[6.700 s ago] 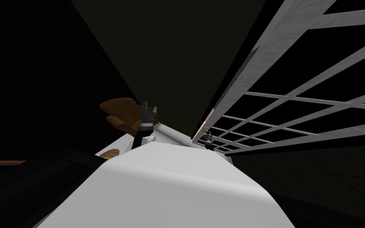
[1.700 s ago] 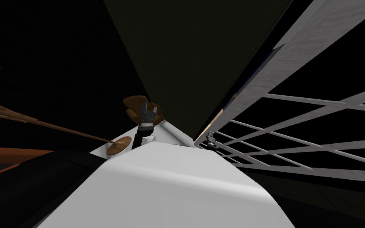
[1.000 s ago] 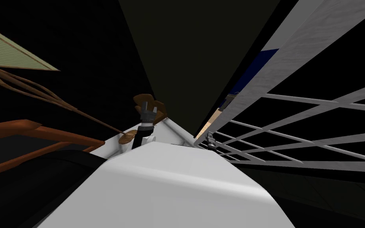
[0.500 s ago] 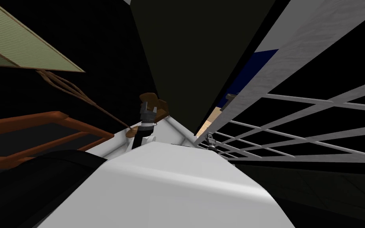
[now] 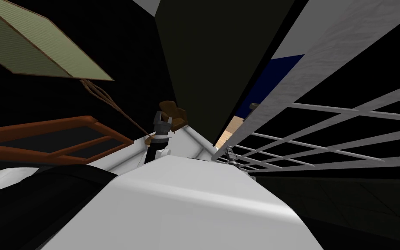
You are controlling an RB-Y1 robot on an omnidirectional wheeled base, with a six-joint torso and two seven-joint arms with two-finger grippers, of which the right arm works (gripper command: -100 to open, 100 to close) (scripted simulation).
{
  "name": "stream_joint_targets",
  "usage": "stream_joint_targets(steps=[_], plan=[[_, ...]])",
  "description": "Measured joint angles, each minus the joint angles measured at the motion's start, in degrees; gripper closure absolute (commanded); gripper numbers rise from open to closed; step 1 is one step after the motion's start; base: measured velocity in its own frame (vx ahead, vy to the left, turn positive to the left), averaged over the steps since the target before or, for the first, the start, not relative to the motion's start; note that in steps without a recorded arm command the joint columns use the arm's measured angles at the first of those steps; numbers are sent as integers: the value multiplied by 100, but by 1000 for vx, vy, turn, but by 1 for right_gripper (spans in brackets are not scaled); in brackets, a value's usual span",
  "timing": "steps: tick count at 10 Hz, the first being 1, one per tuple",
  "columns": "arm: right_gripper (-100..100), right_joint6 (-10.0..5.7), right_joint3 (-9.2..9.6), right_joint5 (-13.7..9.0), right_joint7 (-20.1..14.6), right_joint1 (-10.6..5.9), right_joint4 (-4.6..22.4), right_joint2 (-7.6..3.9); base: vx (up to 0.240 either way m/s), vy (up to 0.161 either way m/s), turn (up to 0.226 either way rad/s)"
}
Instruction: Pull the door open
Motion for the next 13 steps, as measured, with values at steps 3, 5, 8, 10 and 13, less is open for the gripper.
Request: stream_joint_targets(steps=[3, 5, 8, 10, 13], plan=[[100, -83, 126, 73, -110, 116, -59, -95, -167, -28, 104], [100, -277, 230, 147, -266, 177, -4, -209, -213, -29, 109], [100, -587, 402, 267, -505, 281, 142, -357, -213, -50, 105], [100, -664, 480, 318, -561, 362, 120, -388, -129, -44, 88], [100, -825, 572, 307, -641, 401, 172, -470, -218, -56, 177]])
